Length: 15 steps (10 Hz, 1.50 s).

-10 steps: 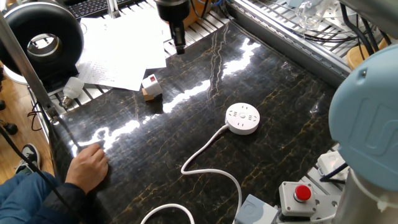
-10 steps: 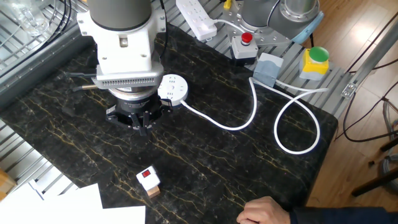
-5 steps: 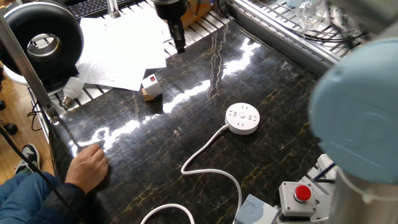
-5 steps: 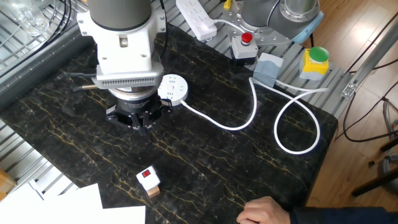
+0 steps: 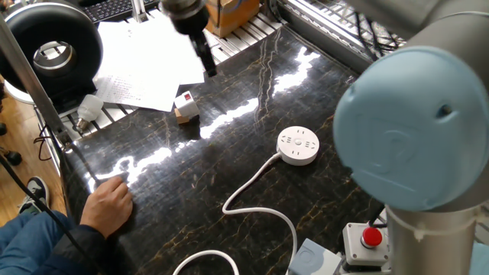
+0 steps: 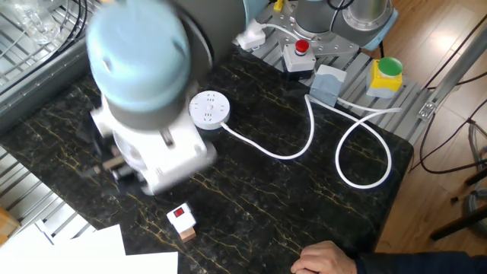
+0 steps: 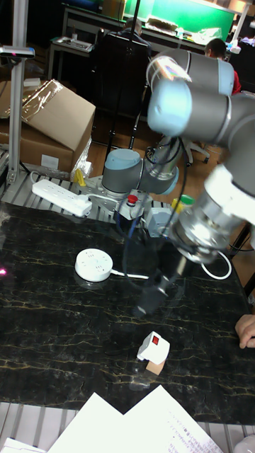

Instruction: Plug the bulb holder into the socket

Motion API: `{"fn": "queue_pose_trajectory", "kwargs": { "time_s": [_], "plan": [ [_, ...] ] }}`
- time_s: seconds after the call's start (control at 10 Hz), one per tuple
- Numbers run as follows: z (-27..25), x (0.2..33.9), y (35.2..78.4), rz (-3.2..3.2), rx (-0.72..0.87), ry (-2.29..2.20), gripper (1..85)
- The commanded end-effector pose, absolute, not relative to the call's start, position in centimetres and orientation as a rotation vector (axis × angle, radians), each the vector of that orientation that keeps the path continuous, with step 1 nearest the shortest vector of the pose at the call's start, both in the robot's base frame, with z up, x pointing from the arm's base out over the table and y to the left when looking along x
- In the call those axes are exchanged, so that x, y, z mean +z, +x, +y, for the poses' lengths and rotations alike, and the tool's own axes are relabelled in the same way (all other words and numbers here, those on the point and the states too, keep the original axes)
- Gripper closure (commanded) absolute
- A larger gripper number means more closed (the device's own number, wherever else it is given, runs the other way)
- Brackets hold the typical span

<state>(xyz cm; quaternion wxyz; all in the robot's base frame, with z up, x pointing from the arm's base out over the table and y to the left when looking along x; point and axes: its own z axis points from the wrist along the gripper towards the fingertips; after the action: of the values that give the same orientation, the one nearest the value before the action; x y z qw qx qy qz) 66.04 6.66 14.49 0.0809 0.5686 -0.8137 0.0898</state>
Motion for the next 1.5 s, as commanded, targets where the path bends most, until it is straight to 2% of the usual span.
{"fn": "queue_pose_trajectory", "kwargs": {
  "time_s": [0.0,0.3,0.9,1.4],
  "plan": [
    [10.3,12.0,66.7,-2.465,0.246,1.702,7.0],
    [13.0,10.4,67.4,-2.509,0.245,1.695,7.3],
    [11.7,7.4,68.7,-2.497,0.336,1.782,10.7],
    [11.6,8.9,66.6,-2.462,0.254,1.717,10.0]
  ]
}}
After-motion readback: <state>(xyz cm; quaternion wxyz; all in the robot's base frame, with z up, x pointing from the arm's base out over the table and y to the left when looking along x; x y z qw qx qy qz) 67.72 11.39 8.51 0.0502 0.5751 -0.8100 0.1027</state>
